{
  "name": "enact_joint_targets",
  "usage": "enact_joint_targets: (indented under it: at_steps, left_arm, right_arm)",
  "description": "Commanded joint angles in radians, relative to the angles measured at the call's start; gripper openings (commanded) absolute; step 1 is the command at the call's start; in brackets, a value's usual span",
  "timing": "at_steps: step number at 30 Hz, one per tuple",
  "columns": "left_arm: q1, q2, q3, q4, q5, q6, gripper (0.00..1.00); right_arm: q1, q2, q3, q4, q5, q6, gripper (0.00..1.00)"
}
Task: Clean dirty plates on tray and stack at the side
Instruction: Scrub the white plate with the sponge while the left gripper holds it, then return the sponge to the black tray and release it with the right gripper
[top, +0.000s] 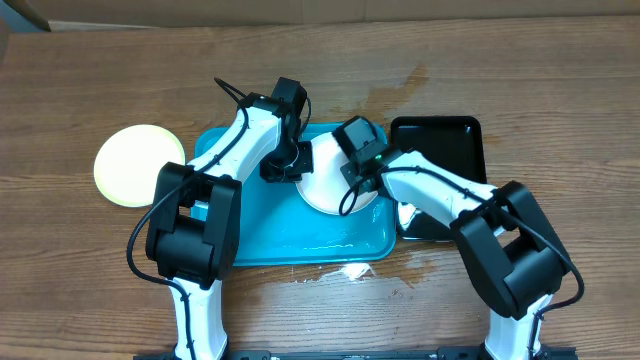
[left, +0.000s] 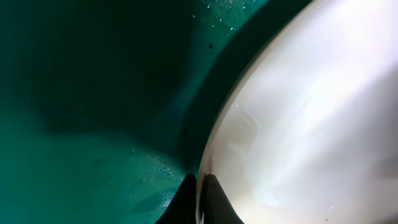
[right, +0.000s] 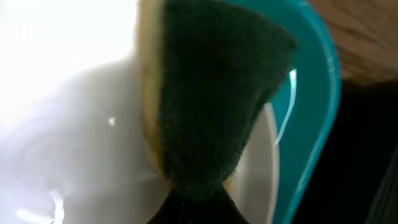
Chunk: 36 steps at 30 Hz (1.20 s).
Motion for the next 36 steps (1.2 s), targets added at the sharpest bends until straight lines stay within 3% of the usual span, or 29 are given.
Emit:
enact_joint_targets:
  at_steps: [1,26,36]
  left_arm:
    - [-0.006,-0.004,-0.028,-0.007,-0.066,0.039,0.04]
    - [-0.006,-0.004,-0.028,-0.004,-0.066,0.046,0.04]
    - [-0.006,-0.004,-0.028,-0.004,-0.065,0.046,0.04]
  right_arm:
    - [-0.031,0.072,-0.021,0.019,0.015,-0.032,0.04]
    - [-0.032,0.066,0.007,0.258,-0.205,-0.053,0.04]
    - [-0.085,-0.114,0.117,0.227,-0.225,-0.002,0.04]
